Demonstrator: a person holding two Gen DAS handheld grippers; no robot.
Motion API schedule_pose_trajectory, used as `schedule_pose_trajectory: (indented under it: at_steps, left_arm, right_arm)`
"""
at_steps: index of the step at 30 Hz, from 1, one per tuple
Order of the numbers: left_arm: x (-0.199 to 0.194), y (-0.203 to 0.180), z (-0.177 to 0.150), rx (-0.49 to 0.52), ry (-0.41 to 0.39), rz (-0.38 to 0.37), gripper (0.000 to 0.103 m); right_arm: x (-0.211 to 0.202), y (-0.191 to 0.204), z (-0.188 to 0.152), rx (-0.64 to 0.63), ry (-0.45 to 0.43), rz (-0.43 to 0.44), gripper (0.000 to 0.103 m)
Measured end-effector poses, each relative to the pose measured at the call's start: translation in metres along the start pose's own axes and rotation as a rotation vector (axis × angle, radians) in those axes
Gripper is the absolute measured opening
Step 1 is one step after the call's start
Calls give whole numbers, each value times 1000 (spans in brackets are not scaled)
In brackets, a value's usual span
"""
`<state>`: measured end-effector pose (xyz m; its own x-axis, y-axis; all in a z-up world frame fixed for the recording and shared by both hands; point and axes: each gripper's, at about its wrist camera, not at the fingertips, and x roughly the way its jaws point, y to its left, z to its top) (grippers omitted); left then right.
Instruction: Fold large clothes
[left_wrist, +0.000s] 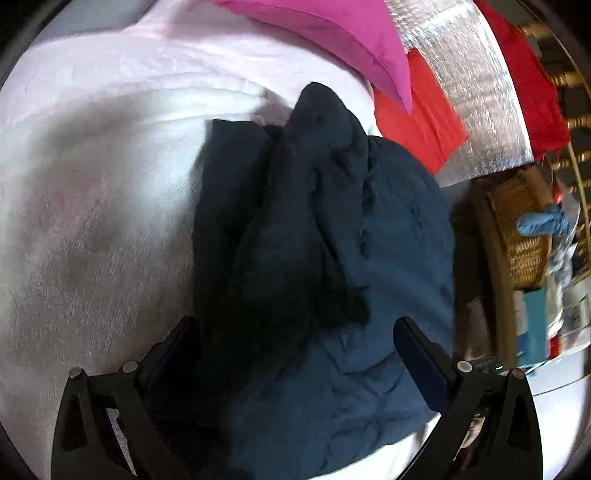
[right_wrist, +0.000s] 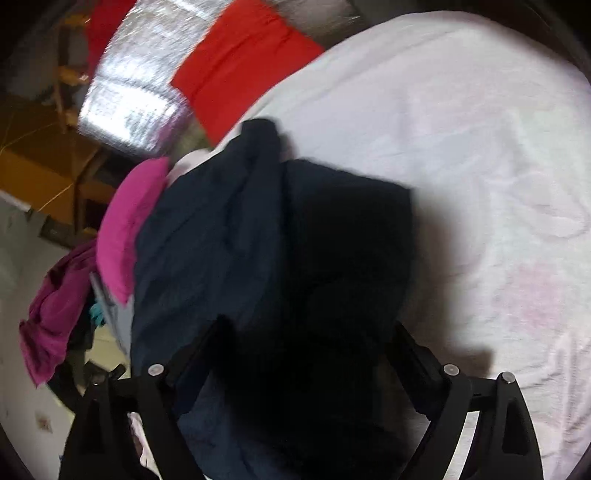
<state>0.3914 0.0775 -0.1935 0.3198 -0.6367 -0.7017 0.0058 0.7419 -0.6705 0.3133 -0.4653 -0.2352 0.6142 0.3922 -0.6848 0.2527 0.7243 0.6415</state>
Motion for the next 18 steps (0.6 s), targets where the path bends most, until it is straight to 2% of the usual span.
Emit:
schedule_pose_trajectory:
  at_steps: [2, 4, 6, 7, 8, 9, 10, 11, 13, 16, 18]
  left_arm:
    - [1, -2, -1, 3, 0, -3, 103]
    - [1, 0, -1, -35, -7, -49, 103]
    - [-4, 5, -3, -58, -17, -84, 103]
    - [-6, 7, -5, -62, -26, -89, 103]
    - [-8, 9, -6, -67, -36, -92, 103]
    - [-9, 9, -10, -67, -48, -91, 98]
    - [-10, 8, -11, -65, -57, -82, 89]
    - [-11, 7, -12, -60, -67, -59, 84]
    - [-15, 7, -15, -61, -86, -35, 64]
    - [-25, 11, -15, -60, -114, -7, 44]
    - [-32, 9, -17, -56, -131, -3, 36]
  right_arm:
    - [9, 12, -2, -45, 6, 19, 95]
    - [18, 23, -5, -73, -1, 32, 95]
    - [21, 32, -9, -101, -16, 7, 95]
    - [20, 35, -11, -112, -27, -4, 92]
    - [19, 37, -12, -112, -39, -13, 85]
    - [18, 37, -13, -107, -47, -25, 80]
    - [20, 38, -10, -105, -52, -32, 67]
    - [18, 38, -10, -100, -62, -37, 58]
    - [14, 41, -10, -87, -82, -52, 50]
    - [6, 49, -14, -114, -114, -106, 44]
    - [2, 56, -17, -131, -131, -127, 41]
